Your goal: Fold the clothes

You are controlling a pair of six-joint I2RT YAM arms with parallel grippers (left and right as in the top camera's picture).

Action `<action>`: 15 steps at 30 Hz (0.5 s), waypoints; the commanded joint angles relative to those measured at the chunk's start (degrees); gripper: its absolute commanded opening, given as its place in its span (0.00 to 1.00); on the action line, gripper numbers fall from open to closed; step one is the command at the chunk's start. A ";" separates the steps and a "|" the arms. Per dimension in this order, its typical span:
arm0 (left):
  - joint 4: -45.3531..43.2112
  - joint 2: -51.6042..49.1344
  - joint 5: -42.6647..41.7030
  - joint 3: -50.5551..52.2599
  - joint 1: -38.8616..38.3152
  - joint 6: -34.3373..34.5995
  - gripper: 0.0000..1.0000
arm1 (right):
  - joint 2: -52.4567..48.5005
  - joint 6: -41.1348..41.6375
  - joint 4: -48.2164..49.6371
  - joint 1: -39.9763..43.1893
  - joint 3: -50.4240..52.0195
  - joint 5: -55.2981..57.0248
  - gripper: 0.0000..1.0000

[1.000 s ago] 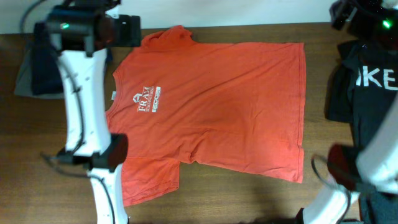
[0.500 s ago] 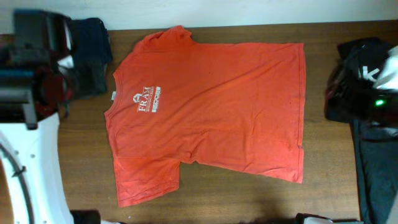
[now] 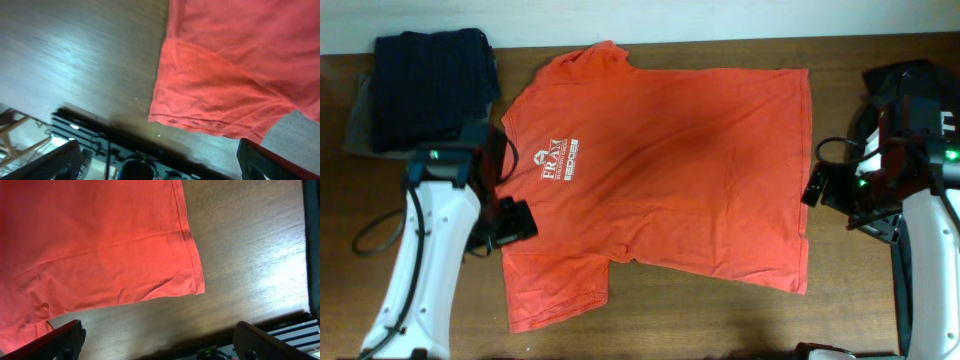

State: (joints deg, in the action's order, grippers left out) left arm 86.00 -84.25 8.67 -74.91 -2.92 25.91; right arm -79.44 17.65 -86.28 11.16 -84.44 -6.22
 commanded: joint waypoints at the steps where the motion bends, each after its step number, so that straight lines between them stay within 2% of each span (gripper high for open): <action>1: -3.67 2.10 -2.43 7.54 -0.02 1.68 0.99 | 1.36 0.83 0.44 -0.26 0.59 0.92 0.99; 7: -13.42 2.10 -8.70 20.17 -0.02 1.64 0.99 | 1.36 0.79 0.44 -0.26 0.61 0.94 0.99; 15: -22.21 2.10 -8.94 29.33 0.50 1.70 0.99 | 1.36 0.59 1.16 -0.26 0.61 0.92 0.99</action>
State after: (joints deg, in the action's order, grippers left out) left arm 65.39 -82.74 0.89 -48.49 -2.92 26.89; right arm -79.31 18.02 -85.36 11.14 -84.07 -6.22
